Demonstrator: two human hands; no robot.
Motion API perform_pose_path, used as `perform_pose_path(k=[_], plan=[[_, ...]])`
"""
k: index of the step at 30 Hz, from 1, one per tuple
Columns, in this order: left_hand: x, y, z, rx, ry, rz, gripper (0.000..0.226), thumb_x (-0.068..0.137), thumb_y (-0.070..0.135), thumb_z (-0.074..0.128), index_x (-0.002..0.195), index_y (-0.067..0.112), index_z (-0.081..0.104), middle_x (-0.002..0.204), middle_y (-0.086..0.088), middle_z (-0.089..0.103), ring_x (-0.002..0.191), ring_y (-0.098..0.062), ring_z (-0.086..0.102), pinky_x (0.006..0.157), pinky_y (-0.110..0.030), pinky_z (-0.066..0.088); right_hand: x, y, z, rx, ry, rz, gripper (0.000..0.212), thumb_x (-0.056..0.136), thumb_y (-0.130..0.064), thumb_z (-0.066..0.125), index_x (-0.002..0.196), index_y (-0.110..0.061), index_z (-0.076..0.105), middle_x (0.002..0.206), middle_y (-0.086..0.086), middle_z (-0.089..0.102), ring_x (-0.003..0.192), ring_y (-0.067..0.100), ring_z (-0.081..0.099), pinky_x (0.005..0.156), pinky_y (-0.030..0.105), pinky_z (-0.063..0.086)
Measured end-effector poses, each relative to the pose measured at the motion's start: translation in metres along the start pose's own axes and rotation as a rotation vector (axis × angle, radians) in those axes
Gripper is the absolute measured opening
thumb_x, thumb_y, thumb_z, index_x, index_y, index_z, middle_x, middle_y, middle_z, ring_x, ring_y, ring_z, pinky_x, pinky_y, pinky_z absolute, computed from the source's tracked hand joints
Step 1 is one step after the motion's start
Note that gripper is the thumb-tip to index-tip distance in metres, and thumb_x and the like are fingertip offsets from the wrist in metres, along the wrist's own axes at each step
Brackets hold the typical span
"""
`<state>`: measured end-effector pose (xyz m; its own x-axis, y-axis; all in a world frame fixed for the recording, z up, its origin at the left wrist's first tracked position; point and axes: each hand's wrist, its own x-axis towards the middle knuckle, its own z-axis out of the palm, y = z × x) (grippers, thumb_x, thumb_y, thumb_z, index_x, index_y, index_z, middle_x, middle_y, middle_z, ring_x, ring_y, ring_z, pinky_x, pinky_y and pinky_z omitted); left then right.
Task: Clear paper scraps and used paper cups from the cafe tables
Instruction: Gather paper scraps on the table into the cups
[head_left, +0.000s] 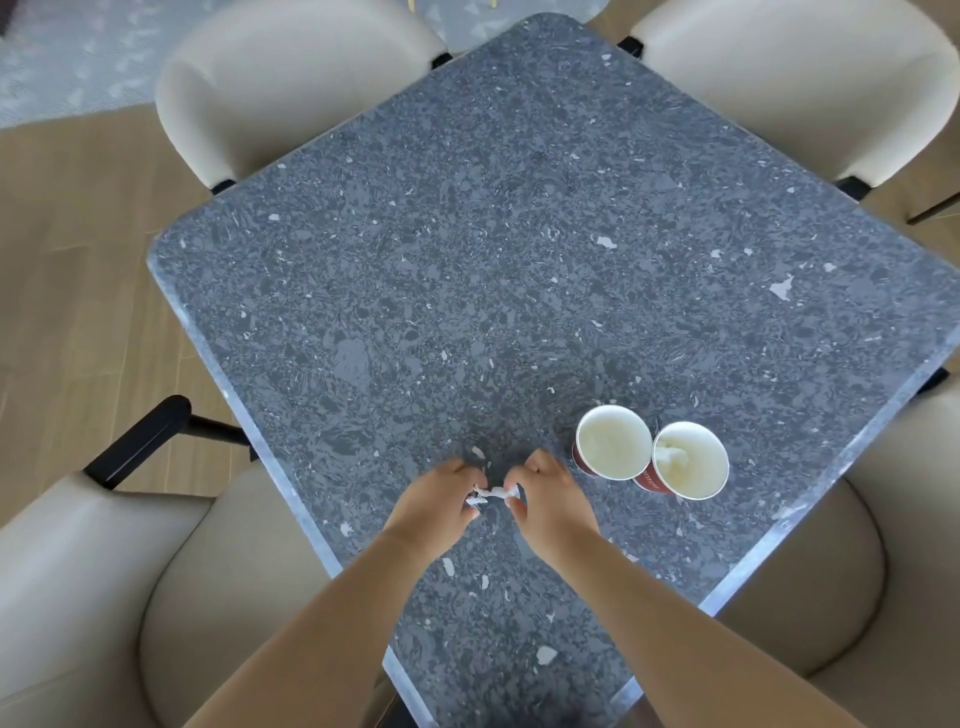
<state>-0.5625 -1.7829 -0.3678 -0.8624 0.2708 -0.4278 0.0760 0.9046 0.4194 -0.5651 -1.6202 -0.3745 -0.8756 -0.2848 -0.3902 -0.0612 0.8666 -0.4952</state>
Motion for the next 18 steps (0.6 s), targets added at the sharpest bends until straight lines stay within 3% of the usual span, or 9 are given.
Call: perform_pose_path(k=[4,9,11,14,18], plan=[[0.001,0.008,0.009,-0.025,0.049,-0.02,0.02,0.093,0.016,0.05,0.109,0.016,0.063,0.113,0.001,0.059,0.093,-0.019,0.061,0.078,-0.025,0.047,-0.005,0.003,0.001,0.036,0.03,-0.003,0.017,0.091,-0.021,0.053,0.105,-0.015,0.059,0.11,0.003,0.045,0.103,0.02,0.047,0.081,0.033,0.05],[-0.005,0.017,0.001,-0.114,0.132,-0.015,0.015,0.09,0.018,0.056,0.101,0.015,0.066,0.099,0.003,0.062,0.086,-0.015,0.061,0.071,-0.018,0.043,-0.018,-0.001,-0.013,0.136,0.089,-0.015,0.016,0.09,-0.022,0.054,0.103,-0.014,0.059,0.107,0.004,0.055,0.093,0.02,0.056,0.078,0.032,0.047],[-0.007,0.024,-0.011,-0.154,0.182,0.015,0.011,0.088,0.014,0.058,0.096,0.015,0.066,0.092,0.003,0.06,0.078,-0.014,0.059,0.067,-0.017,0.042,-0.026,-0.005,-0.025,0.2,0.151,-0.038,0.015,0.089,-0.021,0.056,0.101,-0.013,0.06,0.101,0.006,0.058,0.085,0.02,0.056,0.072,0.032,0.046],[-0.005,0.041,-0.032,-0.159,0.263,0.091,0.01,0.085,0.011,0.06,0.091,0.016,0.066,0.083,0.01,0.052,0.07,-0.007,0.052,0.059,-0.009,0.034,-0.038,-0.01,-0.047,0.284,0.3,-0.067,0.012,0.086,-0.018,0.06,0.096,-0.012,0.062,0.089,0.004,0.06,0.069,0.012,0.048,0.061,0.02,0.035],[0.005,0.075,-0.056,-0.143,0.322,0.218,0.009,0.084,0.011,0.062,0.092,0.014,0.066,0.087,0.004,0.058,0.071,-0.011,0.054,0.061,-0.018,0.04,-0.045,-0.009,-0.078,0.315,0.446,-0.044,0.008,0.085,-0.016,0.061,0.092,-0.013,0.063,0.086,0.004,0.063,0.066,0.017,0.054,0.061,0.028,0.045]])
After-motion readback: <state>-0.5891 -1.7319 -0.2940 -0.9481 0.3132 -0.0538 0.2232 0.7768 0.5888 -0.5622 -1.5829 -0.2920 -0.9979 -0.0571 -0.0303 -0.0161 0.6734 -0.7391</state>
